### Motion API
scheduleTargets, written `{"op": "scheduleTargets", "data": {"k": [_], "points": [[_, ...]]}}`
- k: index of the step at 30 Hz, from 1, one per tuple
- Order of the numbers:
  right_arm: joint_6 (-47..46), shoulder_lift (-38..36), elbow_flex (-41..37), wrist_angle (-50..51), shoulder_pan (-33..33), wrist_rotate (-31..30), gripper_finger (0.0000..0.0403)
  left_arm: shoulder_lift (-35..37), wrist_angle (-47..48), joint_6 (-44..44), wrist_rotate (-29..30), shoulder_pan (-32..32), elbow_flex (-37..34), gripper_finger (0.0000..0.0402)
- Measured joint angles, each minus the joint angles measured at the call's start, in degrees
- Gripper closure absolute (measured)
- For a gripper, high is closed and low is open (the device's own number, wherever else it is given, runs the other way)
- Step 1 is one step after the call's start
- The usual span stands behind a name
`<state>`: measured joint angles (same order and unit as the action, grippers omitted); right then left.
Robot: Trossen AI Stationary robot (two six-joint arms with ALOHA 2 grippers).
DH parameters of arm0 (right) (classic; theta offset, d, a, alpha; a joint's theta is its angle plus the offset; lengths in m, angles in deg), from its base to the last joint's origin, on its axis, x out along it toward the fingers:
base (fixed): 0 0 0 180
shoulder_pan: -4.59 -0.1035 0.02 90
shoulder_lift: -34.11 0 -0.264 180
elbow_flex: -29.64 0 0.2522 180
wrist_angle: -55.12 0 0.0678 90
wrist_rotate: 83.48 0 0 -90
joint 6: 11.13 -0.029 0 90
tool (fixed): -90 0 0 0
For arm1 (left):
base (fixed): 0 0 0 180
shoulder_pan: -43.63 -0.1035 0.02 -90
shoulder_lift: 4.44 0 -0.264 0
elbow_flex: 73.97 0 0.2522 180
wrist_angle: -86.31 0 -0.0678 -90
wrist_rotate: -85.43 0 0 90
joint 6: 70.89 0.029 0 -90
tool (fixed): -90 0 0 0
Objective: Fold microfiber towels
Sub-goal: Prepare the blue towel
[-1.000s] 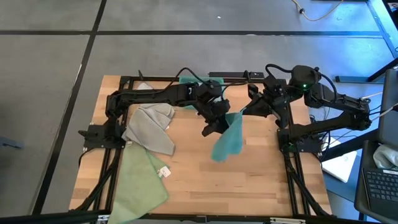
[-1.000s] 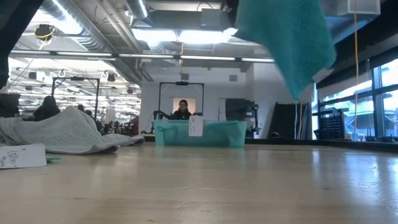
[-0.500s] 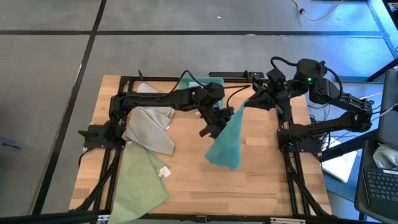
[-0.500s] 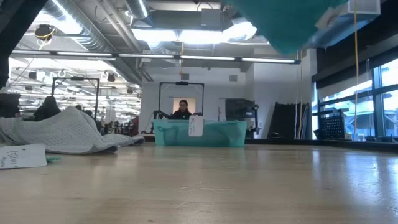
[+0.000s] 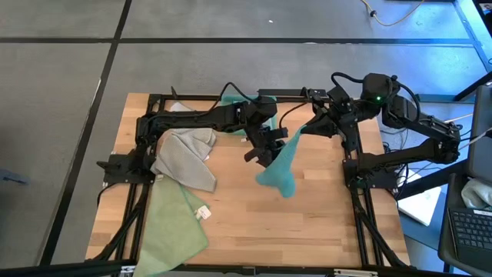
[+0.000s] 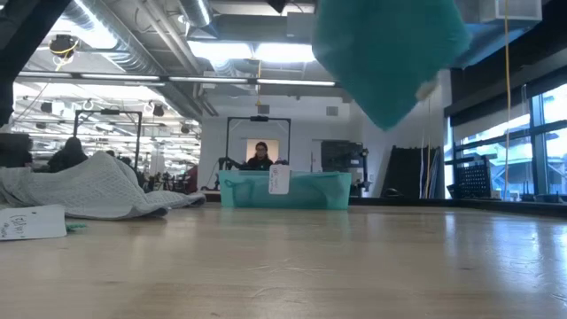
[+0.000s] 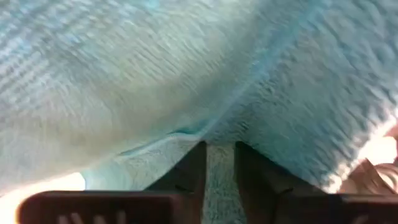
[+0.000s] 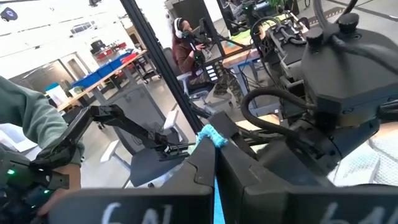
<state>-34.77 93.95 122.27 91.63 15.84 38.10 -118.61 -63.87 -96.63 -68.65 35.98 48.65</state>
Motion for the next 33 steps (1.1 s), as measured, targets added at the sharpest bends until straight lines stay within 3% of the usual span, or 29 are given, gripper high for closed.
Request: {"op": "scheduleTargets", "data": {"k": [3, 6, 14, 19, 28, 33], "points": [[0.0, 0.0, 0.0, 0.2, 0.0, 0.0, 0.0398, 0.0, 0.4, 1.1, -1.8, 0.4, 0.0, 0.0390], [0.3, 0.0, 0.0, 1.4, 0.0, 0.0, 0.0398, 0.0, 1.3, 2.0, -1.4, 0.5, 0.0, 0.0399], [4.6, 0.0, 0.0, 9.3, 0.0, -1.9, 0.0398, 2.0, 7.2, 3.9, -0.1, -3.7, -0.1, 0.0401], [8.2, 0.0, 0.0, 13.8, 0.0, -4.0, 0.0398, 5.5, 19.2, 10.7, 1.7, -7.2, 0.0, 0.0401], [18.5, 0.0, 0.0, 22.1, 0.0, -14.6, 0.0398, 9.5, 38.7, 23.4, 8.4, -10.9, 0.0, 0.0401], [19.9, 0.2, 0.0, 20.4, 0.9, -12.3, 0.0398, 9.7, 40.3, 24.0, 10.0, -11.4, -0.1, 0.0401]]}}
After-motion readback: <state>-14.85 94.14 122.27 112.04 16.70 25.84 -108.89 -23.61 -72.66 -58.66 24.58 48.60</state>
